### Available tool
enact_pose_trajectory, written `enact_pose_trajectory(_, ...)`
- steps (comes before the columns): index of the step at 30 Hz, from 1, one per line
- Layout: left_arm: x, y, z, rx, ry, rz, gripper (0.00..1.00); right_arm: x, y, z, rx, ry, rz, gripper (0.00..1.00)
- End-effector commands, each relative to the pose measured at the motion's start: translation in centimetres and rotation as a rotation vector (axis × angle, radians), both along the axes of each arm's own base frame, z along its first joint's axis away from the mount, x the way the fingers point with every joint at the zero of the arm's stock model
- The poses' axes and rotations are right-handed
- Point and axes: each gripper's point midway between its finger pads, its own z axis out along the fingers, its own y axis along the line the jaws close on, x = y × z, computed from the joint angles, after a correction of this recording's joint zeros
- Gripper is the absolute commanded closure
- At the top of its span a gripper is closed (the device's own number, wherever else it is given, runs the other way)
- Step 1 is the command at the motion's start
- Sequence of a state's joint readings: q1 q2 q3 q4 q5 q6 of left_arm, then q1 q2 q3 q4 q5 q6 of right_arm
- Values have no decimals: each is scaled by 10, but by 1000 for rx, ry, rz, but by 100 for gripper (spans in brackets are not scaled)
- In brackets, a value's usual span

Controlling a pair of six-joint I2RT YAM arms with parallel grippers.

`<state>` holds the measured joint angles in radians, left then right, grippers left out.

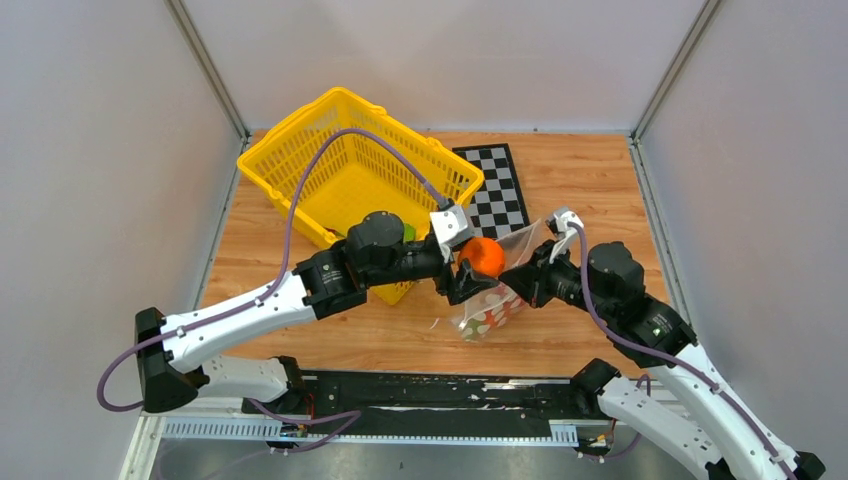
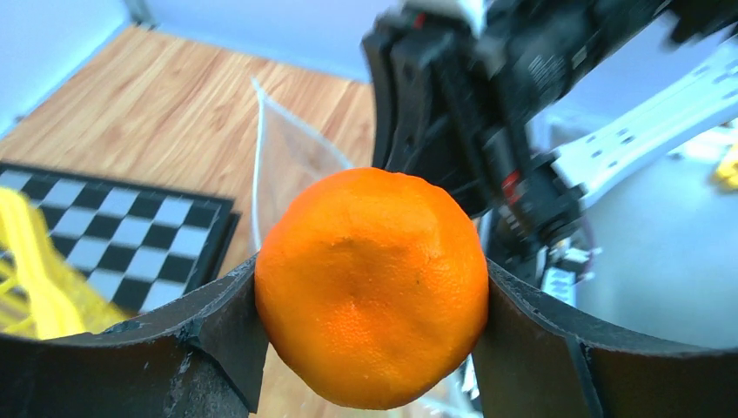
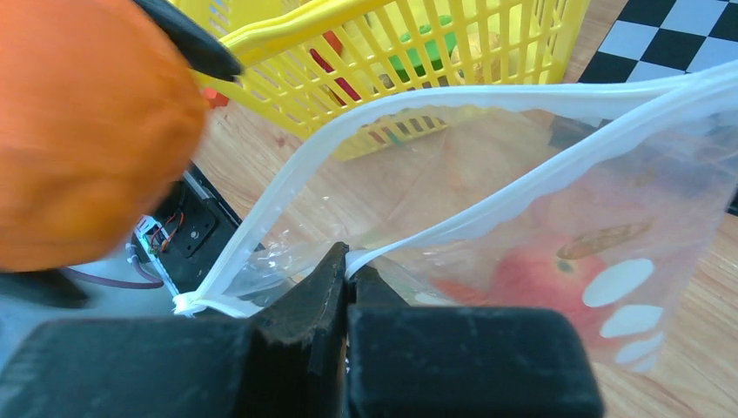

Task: Place the food in the zip-top bag and seal the zipper
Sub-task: Place the fake fruit in the zipper food storage bag.

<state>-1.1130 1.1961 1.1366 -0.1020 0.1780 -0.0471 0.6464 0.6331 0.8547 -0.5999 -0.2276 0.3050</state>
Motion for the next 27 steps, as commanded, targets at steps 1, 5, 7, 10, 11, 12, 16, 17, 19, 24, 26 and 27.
enact_pose_trajectory(1,-33,-8,70,-288,100,-179,38,4,3,21,84,-129,8,100)
enact_pose_trajectory(5,-44,-17,62,-312,210,-258,38,-2,9,27,119,-184,62,100)
enact_pose_trajectory(7,-39,-20,50,-300,270,-244,38,-3,10,29,126,-200,77,100)
enact_pose_trajectory(10,-29,-22,33,-312,376,-219,39,-7,11,32,137,-225,100,100)
enact_pose_trajectory(11,-25,-22,31,-328,397,-210,39,-9,12,34,142,-235,109,100)
enact_pose_trajectory(12,-20,-22,27,-336,428,-195,39,-10,12,34,146,-239,116,100)
enact_pose_trajectory(16,-12,-25,16,-362,507,-179,39,-13,11,37,158,-257,123,100)
enact_pose_trajectory(17,-12,-26,14,-366,523,-184,39,-13,11,38,162,-259,120,100)
enact_pose_trajectory(19,-12,-28,8,-366,555,-183,39,-13,9,39,165,-265,114,100)
enact_pose_trajectory(24,1,-29,-14,-291,568,-86,38,-14,9,39,163,-269,117,100)
enact_pose_trajectory(26,9,-26,-28,-221,560,-23,37,-14,10,39,164,-270,121,100)
enact_pose_trajectory(27,13,-24,-33,-190,550,10,37,-14,9,40,165,-273,121,100)
